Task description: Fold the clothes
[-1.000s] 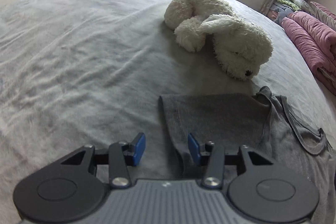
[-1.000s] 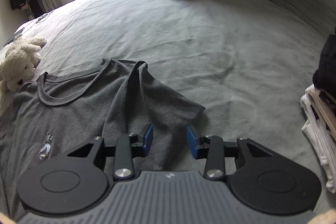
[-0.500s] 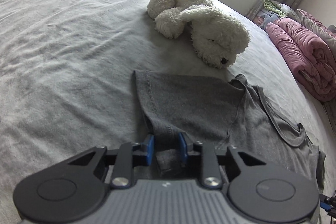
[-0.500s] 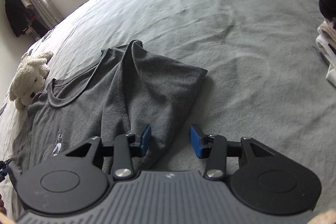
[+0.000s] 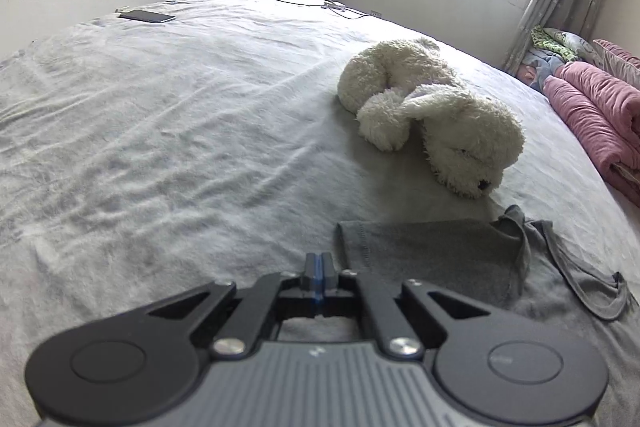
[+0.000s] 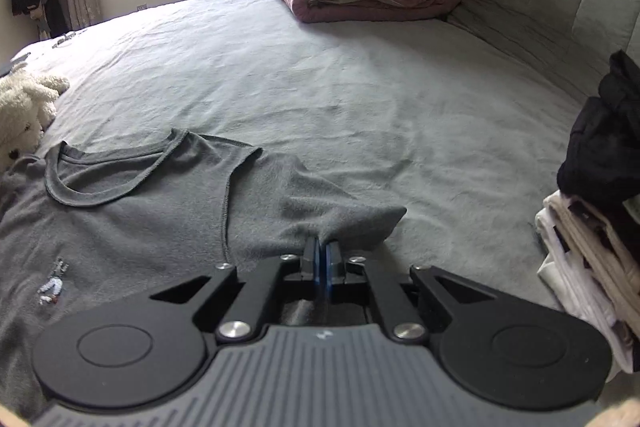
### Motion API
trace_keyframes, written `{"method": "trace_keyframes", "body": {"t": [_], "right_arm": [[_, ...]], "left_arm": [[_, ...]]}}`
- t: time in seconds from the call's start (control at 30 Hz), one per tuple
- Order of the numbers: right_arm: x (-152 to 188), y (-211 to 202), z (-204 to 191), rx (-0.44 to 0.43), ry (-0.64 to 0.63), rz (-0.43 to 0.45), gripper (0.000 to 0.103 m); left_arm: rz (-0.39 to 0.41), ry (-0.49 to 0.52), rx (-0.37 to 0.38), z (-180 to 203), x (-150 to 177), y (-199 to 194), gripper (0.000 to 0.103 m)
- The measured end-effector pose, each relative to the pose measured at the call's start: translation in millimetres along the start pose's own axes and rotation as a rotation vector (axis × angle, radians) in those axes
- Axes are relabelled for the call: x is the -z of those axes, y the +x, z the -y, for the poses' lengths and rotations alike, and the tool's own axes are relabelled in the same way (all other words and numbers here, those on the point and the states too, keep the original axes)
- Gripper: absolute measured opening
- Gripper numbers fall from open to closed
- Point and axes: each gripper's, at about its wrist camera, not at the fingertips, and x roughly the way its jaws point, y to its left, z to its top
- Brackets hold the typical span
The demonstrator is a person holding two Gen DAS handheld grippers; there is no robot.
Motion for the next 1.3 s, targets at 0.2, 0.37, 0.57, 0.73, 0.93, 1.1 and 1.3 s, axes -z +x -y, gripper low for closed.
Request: {"method": "trace_keyframes", "body": {"t": [0.2,0.37,0.57,0.73,0.93,1.1,1.3], "right_arm": [[11,23,-17,0.090,-0.144,-0.045,0.004],[1,1,-2,-0.032,-0.035,0.013,0.007],[-2,-2,33,-0.023,0.083,-0.054,0.013],[11,11,43,0.026,0.082,-0.166,0.013],[25,20,25,0.023,-0.013,-0.207,0.016],[16,-7,10,-0.279,0.078,-0.132,0.020],[15,-13,8,-0.341,0.096,-0.125,0.028]], "left_arm": [[-0.129,-0.071,0.139,3,11,6,0.006],[-0.174,-0.158,0.229,5,18,5,0.045],[-0.188,-0.116,0.208,21,31,10,0.035],[-0.146,-0.005,0.120,33,33,7,0.002],[-0.087,0.000,0.122,29,23,-3,0.002],[-0.131,0.033,0.102,33,27,3,0.002],[-0.151,0.028,0.109,32,28,4,0.002]]}}
